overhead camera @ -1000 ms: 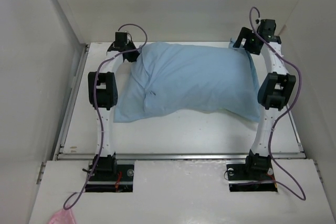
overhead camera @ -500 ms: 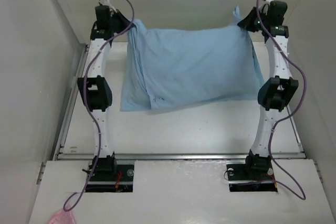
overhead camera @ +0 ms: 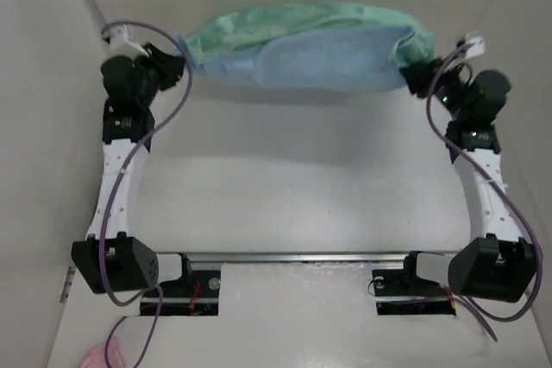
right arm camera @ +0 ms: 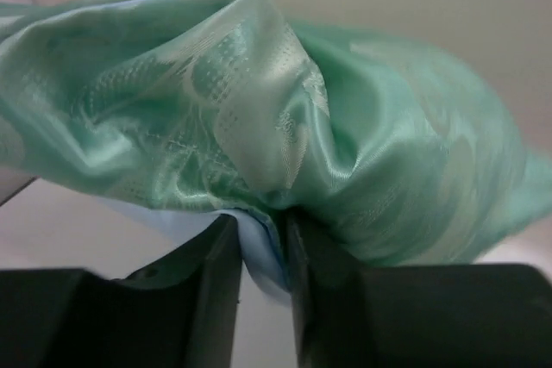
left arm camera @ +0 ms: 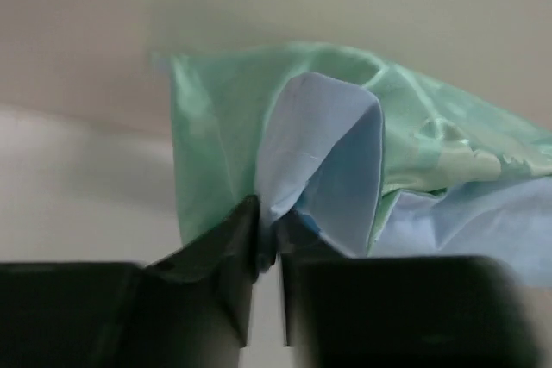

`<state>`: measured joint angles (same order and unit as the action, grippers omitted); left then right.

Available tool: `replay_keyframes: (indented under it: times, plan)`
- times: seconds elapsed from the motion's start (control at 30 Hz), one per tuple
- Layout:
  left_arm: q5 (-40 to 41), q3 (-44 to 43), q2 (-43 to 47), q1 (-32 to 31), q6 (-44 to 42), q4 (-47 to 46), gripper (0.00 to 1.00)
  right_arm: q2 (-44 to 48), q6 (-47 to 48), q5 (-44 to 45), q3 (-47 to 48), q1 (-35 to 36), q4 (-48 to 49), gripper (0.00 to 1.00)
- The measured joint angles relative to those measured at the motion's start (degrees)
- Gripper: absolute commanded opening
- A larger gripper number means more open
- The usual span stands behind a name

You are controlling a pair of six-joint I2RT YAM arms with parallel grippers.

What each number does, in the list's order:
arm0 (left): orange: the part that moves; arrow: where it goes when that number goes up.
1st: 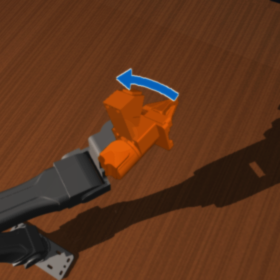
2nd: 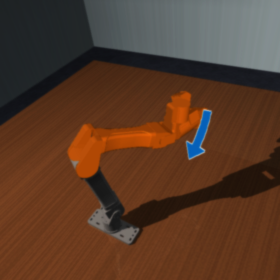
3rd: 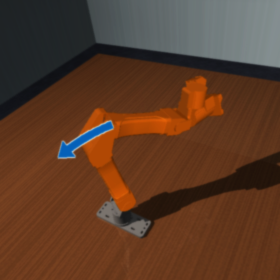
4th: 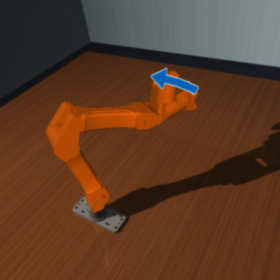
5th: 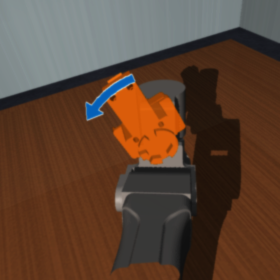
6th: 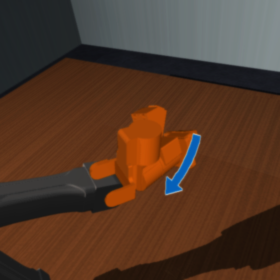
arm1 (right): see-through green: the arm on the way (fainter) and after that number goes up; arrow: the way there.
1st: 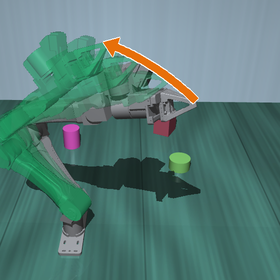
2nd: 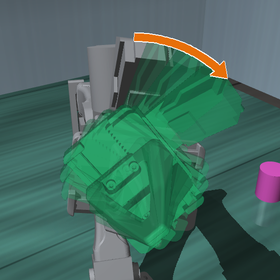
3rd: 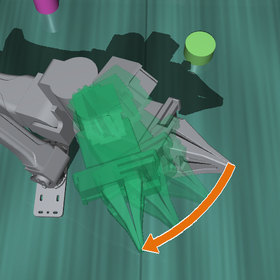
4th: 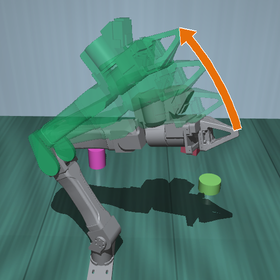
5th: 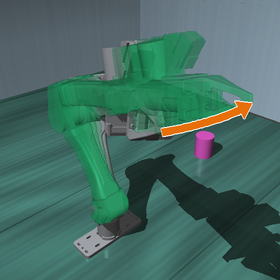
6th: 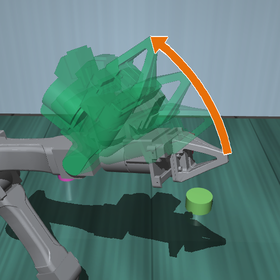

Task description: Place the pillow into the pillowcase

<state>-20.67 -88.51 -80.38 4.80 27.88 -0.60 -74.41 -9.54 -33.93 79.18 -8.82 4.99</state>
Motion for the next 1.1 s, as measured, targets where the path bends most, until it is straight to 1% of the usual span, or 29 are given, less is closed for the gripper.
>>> replay_keyframes:
  times: [0.03,0.07,0.1,0.13,0.17,0.2,0.23,0.27,0.3,0.33,0.4,0.47,0.53,0.63,0.73,0.83,0.9,1.1]
  plan:
    - [2.08,8.13,3.34,-0.72,0.13,-2.19,0.40,2.25,-0.76,-0.61,-8.35,0.00,4.33,0.35]
    - [4.22,12.55,5.20,-1.07,0.92,-2.60,0.57,3.61,-2.10,-0.81,-16.59,0.00,7.04,0.49]
    - [6.16,22.47,8.52,-2.05,2.82,-2.62,0.69,4.00,-4.24,-0.66,-25.57,0.31,10.21,0.61]
    - [7.65,28.68,9.53,-2.64,5.40,-3.41,0.72,4.02,-6.49,-0.04,-34.95,0.50,14.12,0.77]
    - [8.81,34.91,9.57,-2.86,8.20,-3.78,0.82,4.09,-9.20,0.20,-42.03,0.61,14.91,1.00]
    - [9.73,40.09,9.20,-2.78,10.60,-1.77,0.86,4.79,-11.54,0.33,-51.41,0.68,14.10,1.00]
    - [11.06,44.24,8.94,-2.36,13.22,1.66,0.92,6.99,-12.74,0.90,-57.70,0.98,12.31,1.00]
    - [12.55,47.10,8.96,-1.92,14.93,5.22,1.00,11.85,-13.38,1.79,-61.61,1.36,7.63,1.00]
    - [14.47,49.33,9.90,-1.51,16.98,9.62,1.00,18.69,-13.86,2.82,-63.14,1.84,2.34,1.00]
    - [15.96,50.07,11.43,-1.16,18.40,12.92,1.00,25.75,-13.84,4.72,-62.42,2.25,-1.09,1.00]
    - [20.59,49.83,17.35,-0.94,21.05,18.08,1.00,36.13,-13.42,9.75,-56.11,2.67,-5.35,1.00]
    - [25.09,46.93,24.55,-0.94,22.75,22.14,1.00,41.92,-13.16,16.11,-47.19,2.62,-6.99,1.00]
    - [29.07,41.59,29.51,-0.94,23.71,24.72,1.00,44.04,-12.79,20.87,-39.12,2.62,-7.78,1.00]
    - [33.64,32.72,33.59,-0.94,23.67,25.75,1.00,41.64,-12.44,23.98,-30.60,2.58,-11.19,1.00]
    - [36.33,27.63,35.45,-0.94,22.60,25.66,1.00,34.38,-11.30,24.15,-25.27,2.60,-16.44,1.00]
    - [37.44,26.99,36.81,-0.94,21.09,25.62,1.00,28.13,-10.27,23.93,-24.04,2.60,-20.28,1.00]
    - [36.70,27.10,36.46,-0.94,20.44,25.40,1.00,26.21,-9.86,23.43,-24.48,2.58,-22.25,1.00]
    - [32.48,27.15,32.15,-0.94,18.38,25.07,1.00,28.11,-8.15,20.94,-25.46,2.58,-22.60,1.00]
